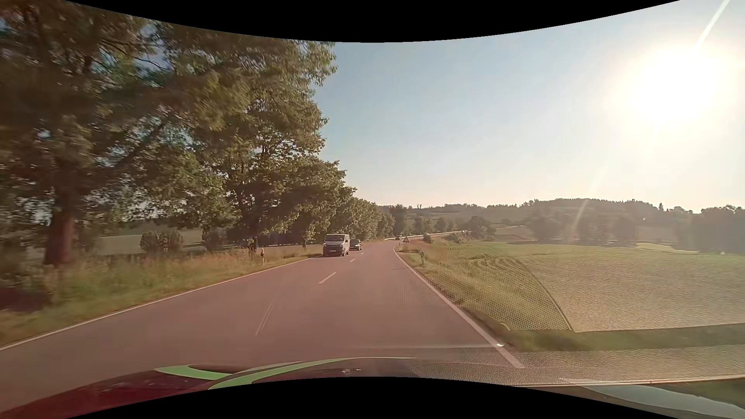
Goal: Follow the waypoints while adhering to traffic rules and regulations
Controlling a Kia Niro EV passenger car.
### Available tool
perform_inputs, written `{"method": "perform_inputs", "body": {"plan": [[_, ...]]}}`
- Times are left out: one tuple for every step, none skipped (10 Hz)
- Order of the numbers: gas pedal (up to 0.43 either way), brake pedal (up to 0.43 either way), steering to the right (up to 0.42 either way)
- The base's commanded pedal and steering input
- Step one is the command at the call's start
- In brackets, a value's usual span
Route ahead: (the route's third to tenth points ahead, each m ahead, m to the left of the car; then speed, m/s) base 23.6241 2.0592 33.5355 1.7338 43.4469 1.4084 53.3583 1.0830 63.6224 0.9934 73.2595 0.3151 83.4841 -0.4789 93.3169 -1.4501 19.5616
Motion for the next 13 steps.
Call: {"method": "perform_inputs", "body": {"plan": [[0.449, 0.000, 0.000], [0.449, 0.000, 0.000], [0.449, 0.000, 0.000], [0.449, 0.000, 0.000], [0.449, 0.000, 0.000], [0.441, 0.000, 0.000], [0.441, 0.000, 0.000], [0.429, 0.000, 0.000], [0.421, 0.000, 0.000], [0.390, 0.000, 0.002], [0.378, 0.000, 0.004], [0.370, 0.000, 0.004], [0.370, 0.000, 0.004]]}}
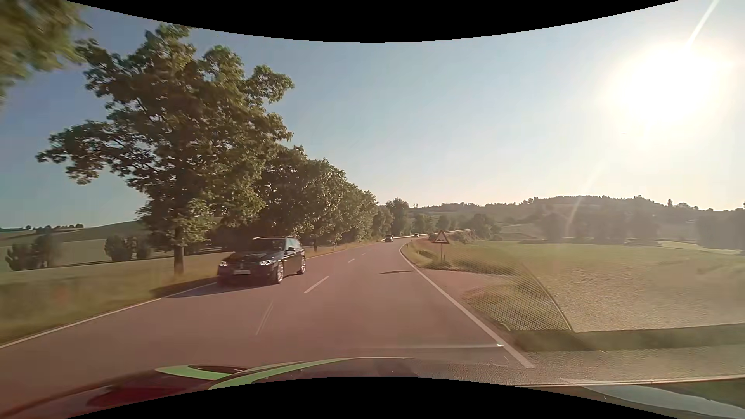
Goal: Follow the waypoints while adhering to traffic rules and regulations
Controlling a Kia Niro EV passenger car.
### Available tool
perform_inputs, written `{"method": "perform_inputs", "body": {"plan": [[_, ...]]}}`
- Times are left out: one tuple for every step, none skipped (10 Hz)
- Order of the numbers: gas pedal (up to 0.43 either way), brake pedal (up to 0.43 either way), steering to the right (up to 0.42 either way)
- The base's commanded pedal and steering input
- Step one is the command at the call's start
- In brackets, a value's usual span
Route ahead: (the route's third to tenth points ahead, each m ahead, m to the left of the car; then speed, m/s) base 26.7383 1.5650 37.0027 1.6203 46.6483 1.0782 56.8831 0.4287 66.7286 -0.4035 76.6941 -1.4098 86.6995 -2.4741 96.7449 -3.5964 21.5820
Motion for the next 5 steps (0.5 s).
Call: {"method": "perform_inputs", "body": {"plan": [[0.370, 0.000, 0.005], [0.370, 0.000, 0.005], [0.370, 0.000, 0.006], [0.370, 0.000, 0.008], [0.370, 0.000, 0.008]]}}
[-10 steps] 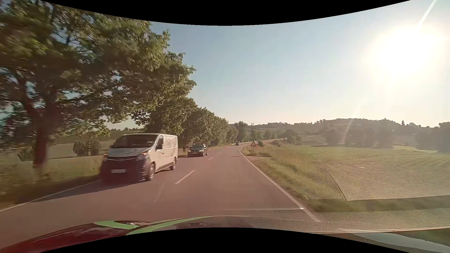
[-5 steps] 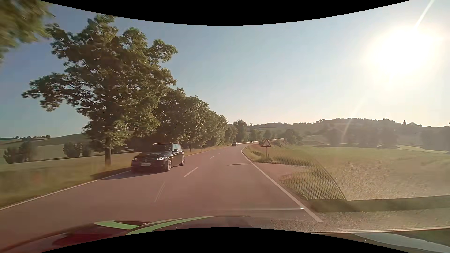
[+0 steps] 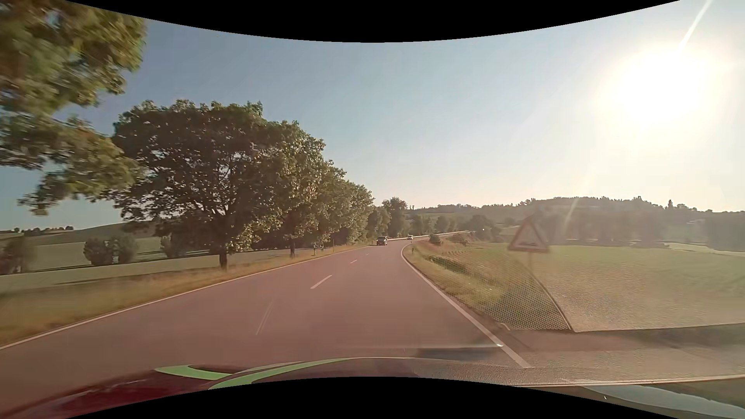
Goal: Follow the waypoints while adhering to traffic rules and regulations
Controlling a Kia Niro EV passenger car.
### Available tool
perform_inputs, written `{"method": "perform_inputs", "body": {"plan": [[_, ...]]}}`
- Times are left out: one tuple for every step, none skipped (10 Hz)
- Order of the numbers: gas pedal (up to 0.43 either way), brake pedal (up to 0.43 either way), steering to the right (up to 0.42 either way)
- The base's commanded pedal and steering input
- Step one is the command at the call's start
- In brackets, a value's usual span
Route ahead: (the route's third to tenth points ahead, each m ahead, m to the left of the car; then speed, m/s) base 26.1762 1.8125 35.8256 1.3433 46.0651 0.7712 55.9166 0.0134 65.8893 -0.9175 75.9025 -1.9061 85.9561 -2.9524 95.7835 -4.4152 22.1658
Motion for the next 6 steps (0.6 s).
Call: {"method": "perform_inputs", "body": {"plan": [[0.370, 0.000, 0.009], [0.358, 0.000, 0.009], [0.350, 0.000, 0.010], [0.350, 0.000, 0.010], [0.350, 0.000, 0.010], [0.350, 0.000, 0.009]]}}
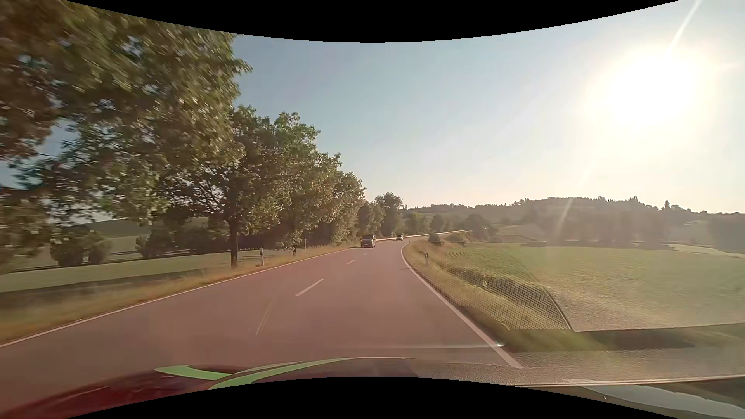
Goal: Follow the waypoints while adhering to traffic rules and regulations
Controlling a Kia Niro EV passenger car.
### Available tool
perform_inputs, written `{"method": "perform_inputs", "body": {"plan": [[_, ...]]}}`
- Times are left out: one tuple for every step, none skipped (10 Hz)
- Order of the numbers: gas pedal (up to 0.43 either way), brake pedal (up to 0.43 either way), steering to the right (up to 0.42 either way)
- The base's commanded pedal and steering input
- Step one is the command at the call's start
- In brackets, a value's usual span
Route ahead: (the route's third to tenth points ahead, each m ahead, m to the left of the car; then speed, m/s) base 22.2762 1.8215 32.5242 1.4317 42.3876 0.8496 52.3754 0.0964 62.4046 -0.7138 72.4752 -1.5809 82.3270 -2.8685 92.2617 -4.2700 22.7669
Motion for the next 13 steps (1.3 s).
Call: {"method": "perform_inputs", "body": {"plan": [[0.339, 0.000, 0.009], [0.331, 0.000, 0.008], [0.331, 0.000, 0.008], [0.319, 0.000, 0.007], [0.299, 0.000, 0.006], [0.280, 0.000, 0.006], [0.260, 0.000, 0.007], [0.228, 0.000, 0.008], [0.228, 0.000, 0.010], [0.220, 0.000, 0.010], [0.220, 0.000, 0.009], [0.220, 0.000, 0.008], [0.220, 0.000, 0.008]]}}
